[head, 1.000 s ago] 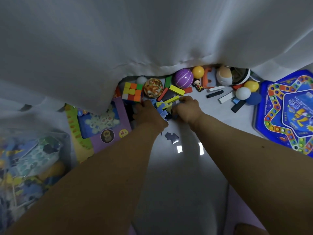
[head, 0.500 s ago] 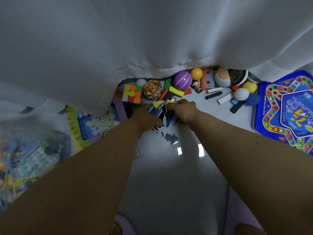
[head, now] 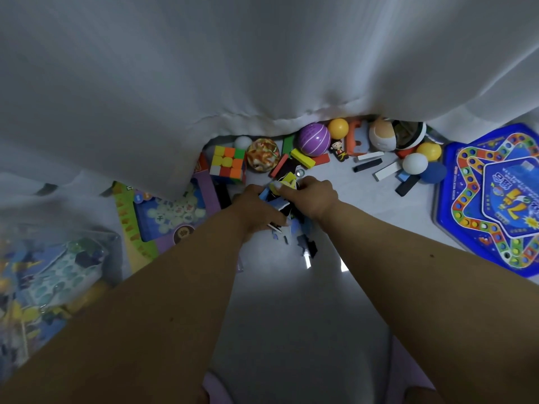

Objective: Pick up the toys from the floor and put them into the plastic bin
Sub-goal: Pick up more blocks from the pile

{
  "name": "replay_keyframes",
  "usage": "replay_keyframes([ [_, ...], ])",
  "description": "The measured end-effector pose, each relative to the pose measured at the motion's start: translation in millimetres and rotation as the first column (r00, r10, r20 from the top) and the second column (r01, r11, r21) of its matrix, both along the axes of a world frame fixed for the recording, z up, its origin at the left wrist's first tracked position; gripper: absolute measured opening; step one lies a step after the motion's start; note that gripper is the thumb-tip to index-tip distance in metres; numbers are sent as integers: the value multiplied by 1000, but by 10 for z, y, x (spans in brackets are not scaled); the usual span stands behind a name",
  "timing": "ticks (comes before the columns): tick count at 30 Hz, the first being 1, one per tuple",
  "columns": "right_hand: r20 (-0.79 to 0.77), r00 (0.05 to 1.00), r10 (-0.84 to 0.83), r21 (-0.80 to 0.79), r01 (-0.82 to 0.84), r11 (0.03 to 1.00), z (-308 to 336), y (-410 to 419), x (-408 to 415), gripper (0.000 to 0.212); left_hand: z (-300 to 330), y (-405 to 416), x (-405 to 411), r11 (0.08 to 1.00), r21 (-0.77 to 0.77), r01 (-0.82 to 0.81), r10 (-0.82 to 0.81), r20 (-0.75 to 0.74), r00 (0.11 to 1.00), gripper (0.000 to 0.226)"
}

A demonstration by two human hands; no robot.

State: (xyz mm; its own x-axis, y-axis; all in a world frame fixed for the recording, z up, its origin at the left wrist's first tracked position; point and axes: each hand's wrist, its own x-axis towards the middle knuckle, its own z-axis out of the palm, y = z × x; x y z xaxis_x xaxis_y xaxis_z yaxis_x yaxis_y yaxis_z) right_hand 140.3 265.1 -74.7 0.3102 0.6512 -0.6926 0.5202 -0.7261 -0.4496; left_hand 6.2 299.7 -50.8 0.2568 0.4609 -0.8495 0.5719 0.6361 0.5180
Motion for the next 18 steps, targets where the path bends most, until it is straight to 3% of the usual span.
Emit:
replay_keyframes([
  [3, -86, 994, -70, 62, 75, 995, -21, 1, -36, 64, -68, -34, -14, 999, 50, 16, -15, -18, 1000, 117],
  [11, -345, 914, -216, 75, 256, 964, 73, 26, -113, 51, 18, -98, 17, 999, 38, -32, 31, 33, 999, 92],
  [18, -405, 877, -257, 50, 302, 952, 264, -57, -136, 32, 118, -215, 37, 997, 50, -64, 61, 57, 997, 84],
])
